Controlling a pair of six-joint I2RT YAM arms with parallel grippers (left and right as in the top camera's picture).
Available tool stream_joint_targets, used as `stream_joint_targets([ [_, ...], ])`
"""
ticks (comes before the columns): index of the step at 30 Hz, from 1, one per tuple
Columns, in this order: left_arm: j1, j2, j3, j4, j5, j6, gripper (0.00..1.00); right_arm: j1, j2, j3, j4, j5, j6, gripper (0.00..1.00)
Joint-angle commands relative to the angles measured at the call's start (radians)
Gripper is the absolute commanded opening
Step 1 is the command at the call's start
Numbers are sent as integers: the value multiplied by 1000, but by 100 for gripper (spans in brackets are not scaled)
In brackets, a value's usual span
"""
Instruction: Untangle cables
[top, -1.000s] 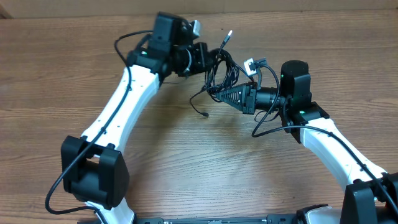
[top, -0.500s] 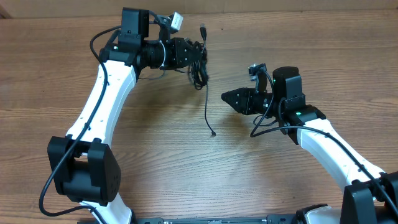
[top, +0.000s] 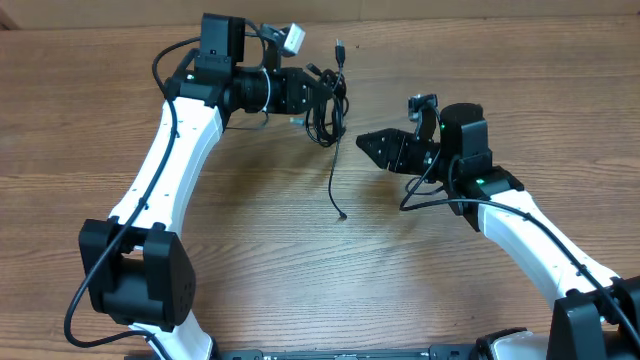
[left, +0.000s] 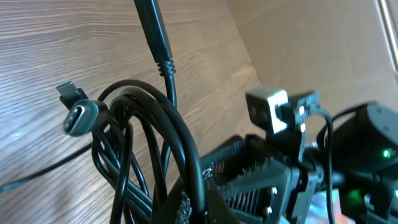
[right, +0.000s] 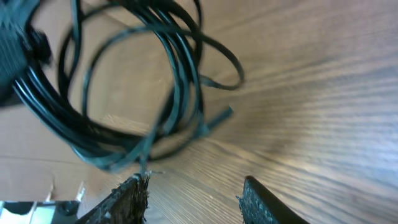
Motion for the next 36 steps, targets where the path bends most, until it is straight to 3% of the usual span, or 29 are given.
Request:
stream_joint_targets([
  [1,-20,-10,16,3,88,70,4,9,-16,48,18,10,35,47],
  [8,-51,-10,16,4,105,100,4,12,-15,51,79,-47,32,36],
  [17,-69,-10,16,18,114,107,4,12,-15,51,67,-35,28,36],
  [20,-69,-10,16,50,177,107,4,12,-15,51,54,-31,29,30],
  [25,-69,-10,16,90,237,105,4,12,-15,50,-40,64,32,29],
  [27,-69,-10,16,90,237,99,4,12,-15,50,-45,66,32,25],
  [32,-69,-10,16,90,237,99,4,12,-15,50,-47,96,32,5],
  [36,-69,-10,16,97,237,80,4,12,-15,50,-95,165,33,4],
])
